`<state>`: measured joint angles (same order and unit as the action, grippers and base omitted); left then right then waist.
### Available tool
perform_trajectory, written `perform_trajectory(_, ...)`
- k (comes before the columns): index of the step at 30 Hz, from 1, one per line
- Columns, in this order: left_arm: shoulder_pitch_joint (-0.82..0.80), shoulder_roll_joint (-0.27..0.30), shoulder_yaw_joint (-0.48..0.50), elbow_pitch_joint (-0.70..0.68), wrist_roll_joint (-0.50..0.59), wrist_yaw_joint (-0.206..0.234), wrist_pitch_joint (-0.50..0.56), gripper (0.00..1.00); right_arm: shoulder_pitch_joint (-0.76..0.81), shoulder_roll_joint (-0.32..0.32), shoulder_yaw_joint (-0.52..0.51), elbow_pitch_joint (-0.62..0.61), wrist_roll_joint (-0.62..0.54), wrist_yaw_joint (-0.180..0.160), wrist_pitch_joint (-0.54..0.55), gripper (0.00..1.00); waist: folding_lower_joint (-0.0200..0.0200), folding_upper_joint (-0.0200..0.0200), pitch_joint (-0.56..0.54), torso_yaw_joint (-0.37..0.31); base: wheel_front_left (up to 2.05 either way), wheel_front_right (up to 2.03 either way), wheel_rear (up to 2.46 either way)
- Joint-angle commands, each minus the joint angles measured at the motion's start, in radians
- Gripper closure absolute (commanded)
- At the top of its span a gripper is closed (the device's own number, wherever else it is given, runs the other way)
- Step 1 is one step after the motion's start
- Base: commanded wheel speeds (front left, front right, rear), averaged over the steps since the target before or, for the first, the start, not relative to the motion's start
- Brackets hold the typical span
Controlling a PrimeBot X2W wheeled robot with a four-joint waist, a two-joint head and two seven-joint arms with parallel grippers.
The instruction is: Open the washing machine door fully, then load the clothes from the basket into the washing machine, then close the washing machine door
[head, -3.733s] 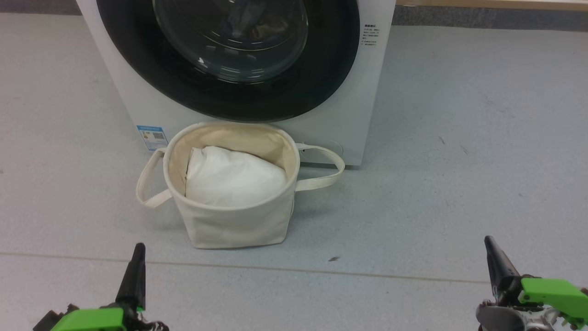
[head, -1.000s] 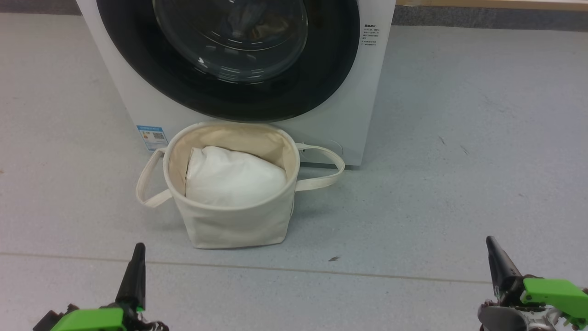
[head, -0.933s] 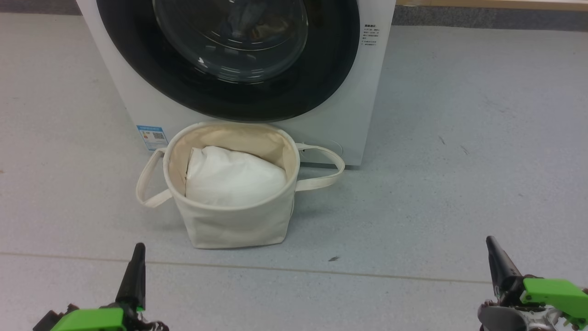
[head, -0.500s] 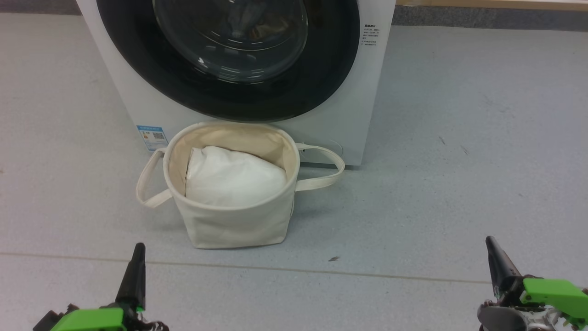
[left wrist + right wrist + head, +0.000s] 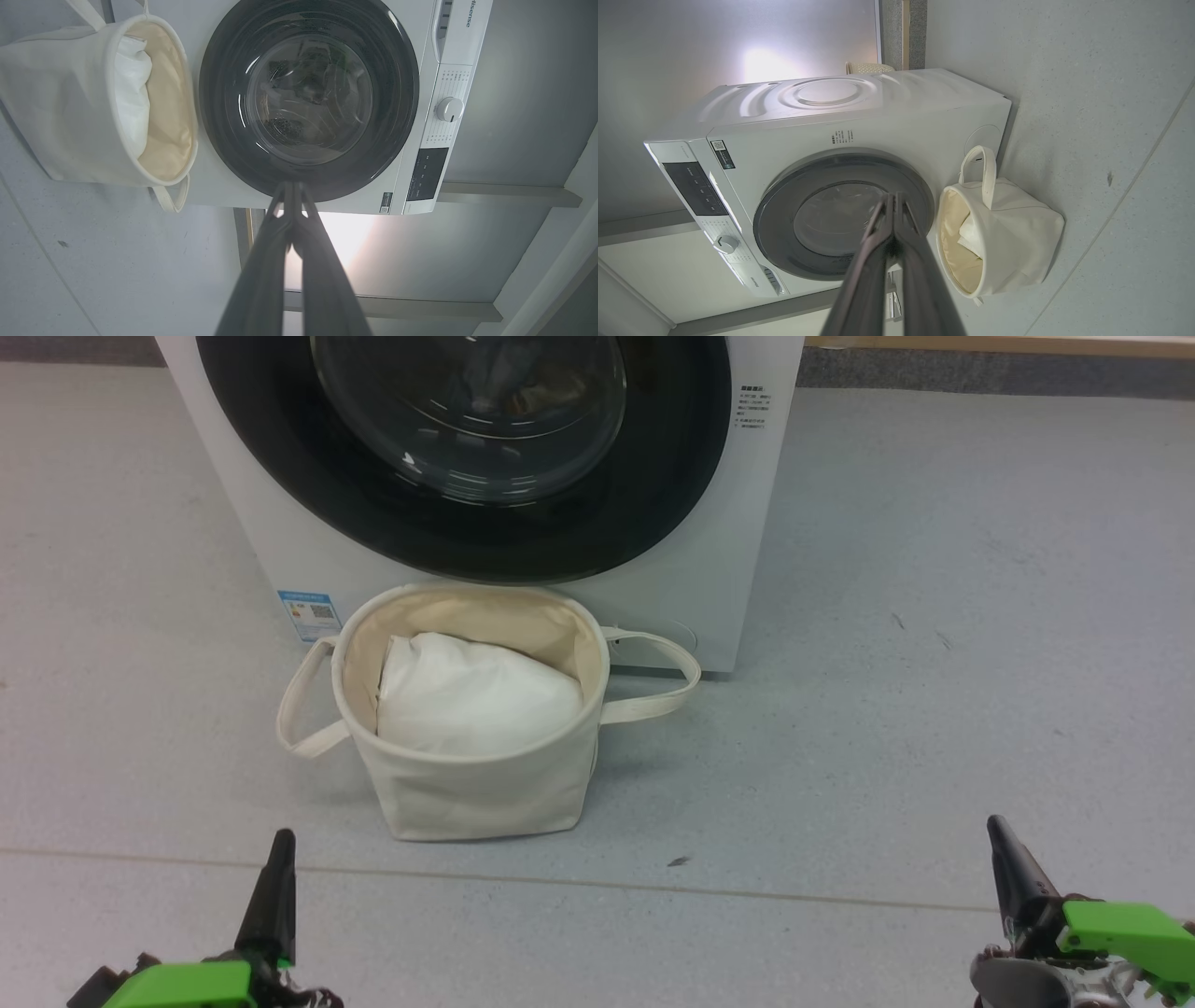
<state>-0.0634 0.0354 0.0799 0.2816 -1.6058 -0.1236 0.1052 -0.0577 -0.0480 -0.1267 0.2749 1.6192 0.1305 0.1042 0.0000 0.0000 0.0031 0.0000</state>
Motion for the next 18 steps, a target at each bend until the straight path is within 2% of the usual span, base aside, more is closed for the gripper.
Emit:
perform_trajectory(1, -0.045, 0.015, 0.034, -0.036, -0.003, -0.007, 0.008, 1.00, -0.050, -0.006, 0.017, -0.030, -0.007, 0.000, 0.006, 1.00, 0.0000, 0.0000, 0.000, 0.000, 0.00, 0.00, 0.00)
perform_trajectory(18, -0.045, 0.015, 0.034, -0.036, -0.003, -0.007, 0.008, 1.00, -0.050, -0.005, 0.016, -0.030, -0.008, 0.000, 0.007, 1.00, 0.0000, 0.0000, 0.000, 0.000, 0.00, 0.00, 0.00)
